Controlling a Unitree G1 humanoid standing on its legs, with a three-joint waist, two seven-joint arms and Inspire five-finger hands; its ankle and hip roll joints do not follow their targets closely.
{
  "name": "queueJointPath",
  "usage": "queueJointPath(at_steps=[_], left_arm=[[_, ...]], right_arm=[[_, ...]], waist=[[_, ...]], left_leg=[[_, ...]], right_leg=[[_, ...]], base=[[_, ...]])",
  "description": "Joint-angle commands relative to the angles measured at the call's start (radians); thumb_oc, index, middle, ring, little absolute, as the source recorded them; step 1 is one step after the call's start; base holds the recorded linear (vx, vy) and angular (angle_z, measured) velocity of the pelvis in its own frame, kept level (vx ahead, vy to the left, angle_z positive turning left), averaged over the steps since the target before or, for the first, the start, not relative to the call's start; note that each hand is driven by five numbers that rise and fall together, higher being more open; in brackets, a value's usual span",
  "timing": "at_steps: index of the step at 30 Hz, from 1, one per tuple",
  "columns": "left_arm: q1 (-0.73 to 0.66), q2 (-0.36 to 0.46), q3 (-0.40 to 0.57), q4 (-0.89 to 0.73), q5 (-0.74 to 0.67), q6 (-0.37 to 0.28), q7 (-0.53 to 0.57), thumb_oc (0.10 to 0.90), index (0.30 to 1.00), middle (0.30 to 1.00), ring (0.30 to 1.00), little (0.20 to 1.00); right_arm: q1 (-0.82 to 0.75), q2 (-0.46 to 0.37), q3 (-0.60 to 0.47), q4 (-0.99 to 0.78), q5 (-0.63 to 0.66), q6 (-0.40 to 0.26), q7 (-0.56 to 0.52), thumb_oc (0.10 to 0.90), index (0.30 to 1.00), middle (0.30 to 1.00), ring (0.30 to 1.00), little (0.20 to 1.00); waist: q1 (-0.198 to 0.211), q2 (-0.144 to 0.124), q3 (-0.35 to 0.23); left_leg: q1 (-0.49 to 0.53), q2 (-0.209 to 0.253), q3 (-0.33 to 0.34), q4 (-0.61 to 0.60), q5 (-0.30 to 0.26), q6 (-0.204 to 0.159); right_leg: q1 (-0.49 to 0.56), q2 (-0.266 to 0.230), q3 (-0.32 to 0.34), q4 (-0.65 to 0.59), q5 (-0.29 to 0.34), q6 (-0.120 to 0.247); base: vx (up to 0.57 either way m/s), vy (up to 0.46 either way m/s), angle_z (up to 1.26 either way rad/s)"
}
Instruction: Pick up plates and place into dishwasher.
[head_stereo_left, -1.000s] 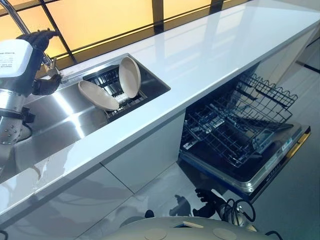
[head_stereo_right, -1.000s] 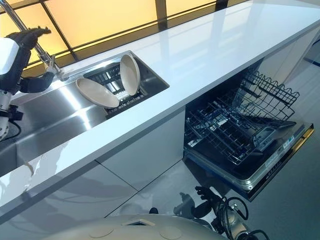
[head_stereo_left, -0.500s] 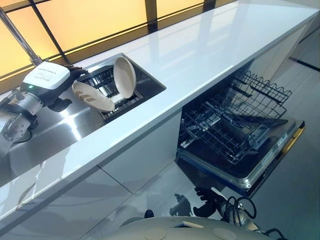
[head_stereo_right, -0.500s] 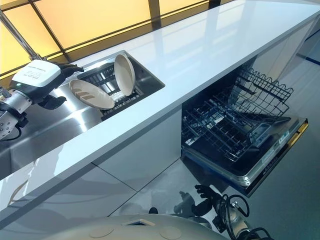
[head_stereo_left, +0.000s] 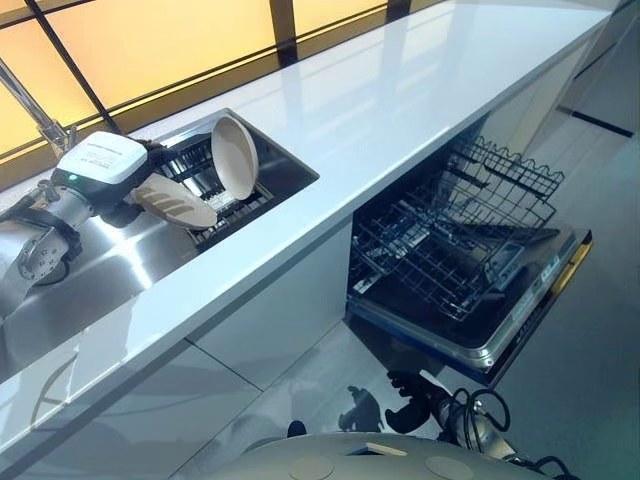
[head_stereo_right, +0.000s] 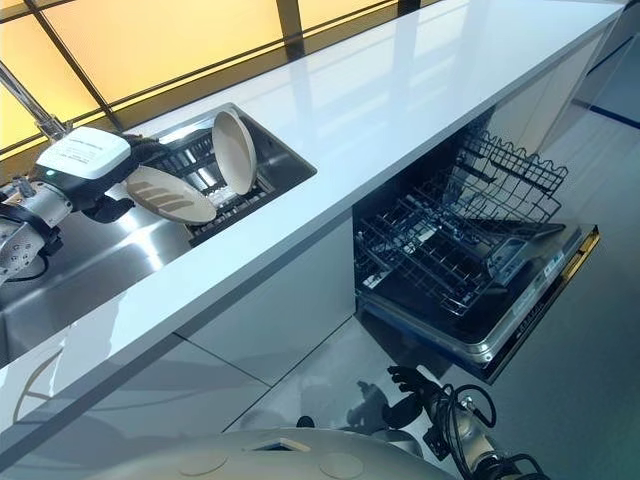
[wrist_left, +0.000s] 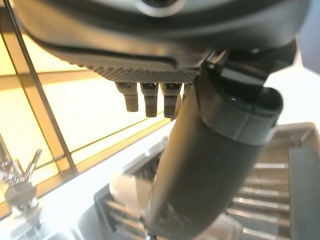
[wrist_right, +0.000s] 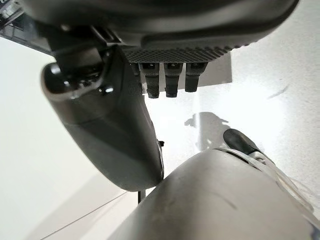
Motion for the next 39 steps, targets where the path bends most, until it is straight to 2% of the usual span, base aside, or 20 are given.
queueJointPath(at_steps=[1, 5, 11, 14, 19, 24, 26, 31, 39], left_arm=[[-0.2, -0.001, 0.037, 0.067, 0.068, 0.057, 0.049, 0.8, 0.9, 0.9, 0.9, 0.9], [-0.22, -0.017, -0.011, 0.065, 0.104, 0.087, -0.002, 0.8, 0.9, 0.9, 0.9, 0.9], [-0.245, -0.025, -0.048, 0.072, 0.11, 0.101, -0.017, 0.8, 0.9, 0.9, 0.9, 0.9], [-0.258, -0.036, -0.058, 0.075, 0.108, 0.138, 0.024, 0.8, 0.9, 0.9, 0.9, 0.9], [-0.295, -0.06, -0.077, 0.116, 0.102, 0.207, 0.179, 0.8, 0.9, 0.9, 0.9, 0.9], [-0.322, -0.111, -0.103, 0.223, 0.175, 0.266, 0.3, 0.8, 0.9, 0.9, 0.9, 0.9], [-0.336, -0.13, -0.121, 0.259, 0.223, 0.295, 0.307, 0.8, 0.9, 0.9, 0.9, 0.9], [-0.375, -0.166, -0.175, 0.341, 0.298, 0.307, 0.265, 0.8, 0.9, 0.9, 0.9, 0.9], [-0.44, -0.225, -0.268, 0.402, 0.329, 0.332, 0.162, 0.8, 0.9, 0.9, 0.9, 0.9]], right_arm=[[-0.011, -0.057, 0.041, -0.075, 0.025, 0.012, 0.024, 0.8, 0.9, 0.9, 0.9, 0.9], [-0.032, -0.059, 0.042, -0.069, 0.038, 0.031, 0.034, 0.8, 0.9, 0.9, 0.9, 0.9], [-0.059, -0.067, 0.042, -0.061, 0.053, 0.053, 0.051, 0.8, 0.9, 0.9, 0.9, 0.9], [-0.075, -0.066, 0.045, -0.058, 0.062, 0.064, 0.057, 0.8, 0.9, 0.9, 0.9, 0.9], [-0.099, -0.065, 0.051, -0.058, 0.088, 0.085, 0.058, 0.8, 0.9, 0.9, 0.9, 0.9], [-0.124, -0.056, 0.062, -0.033, 0.113, 0.091, 0.049, 0.8, 0.9, 0.9, 0.9, 0.9], [-0.134, -0.052, 0.064, -0.016, 0.119, 0.092, 0.045, 0.8, 0.9, 0.9, 0.9, 0.9], [-0.149, -0.049, 0.065, 0.016, 0.129, 0.097, 0.041, 0.8, 0.9, 0.9, 0.9, 0.9], [-0.172, -0.046, 0.071, 0.038, 0.141, 0.119, 0.042, 0.8, 0.9, 0.9, 0.9, 0.9]], waist=[[-0.005, 0.006, -0.007], [-0.005, 0.004, -0.009], [-0.001, 0.002, -0.011], [0.0, 0.0, -0.011], [0.0, -0.005, -0.013], [-0.007, -0.009, -0.017], [-0.011, -0.009, -0.019], [-0.023, -0.006, -0.024], [-0.04, -0.001, -0.027]], left_leg=[[0.017, -0.053, 0.046, 0.005, -0.106, 0.015], [0.017, -0.053, 0.05, 0.005, -0.106, 0.015], [0.017, -0.052, 0.056, 0.005, -0.105, 0.014], [0.017, -0.052, 0.055, 0.005, -0.103, 0.015], [0.016, -0.052, 0.055, 0.005, -0.104, 0.016], [0.018, -0.052, 0.062, 0.005, -0.105, 0.017], [0.019, -0.051, 0.066, 0.005, -0.106, 0.017], [0.02, -0.052, 0.071, 0.005, -0.106, 0.018], [0.022, -0.058, 0.068, 0.007, -0.108, 0.024]], right_leg=[[-0.093, 0.01, 0.018, 0.099, -0.005, 0.076], [-0.093, 0.011, 0.019, 0.092, 0.001, 0.077], [-0.09, 0.011, 0.018, 0.087, 0.005, 0.076], [-0.09, 0.013, 0.02, 0.088, 0.005, 0.074], [-0.09, 0.015, 0.024, 0.09, 0.004, 0.073], [-0.091, 0.019, 0.037, 0.087, 0.009, 0.071], [-0.091, 0.02, 0.044, 0.085, 0.011, 0.07], [-0.094, 0.025, 0.066, 0.082, 0.016, 0.072], [-0.102, 0.032, 0.101, 0.083, 0.022, 0.073]], base=[[0.0, 0.0, 0.0], [0.01, -0.001, -0.01], [0.01, -0.003, -0.03], [0.0, 0.0, 0.0], [0.01, 0.0, 0.0], [0.02, 0.003, -0.01], [0.04, 0.01, -0.04], [0.04, 0.006, -0.12], [0.03, -0.001, -0.17]])
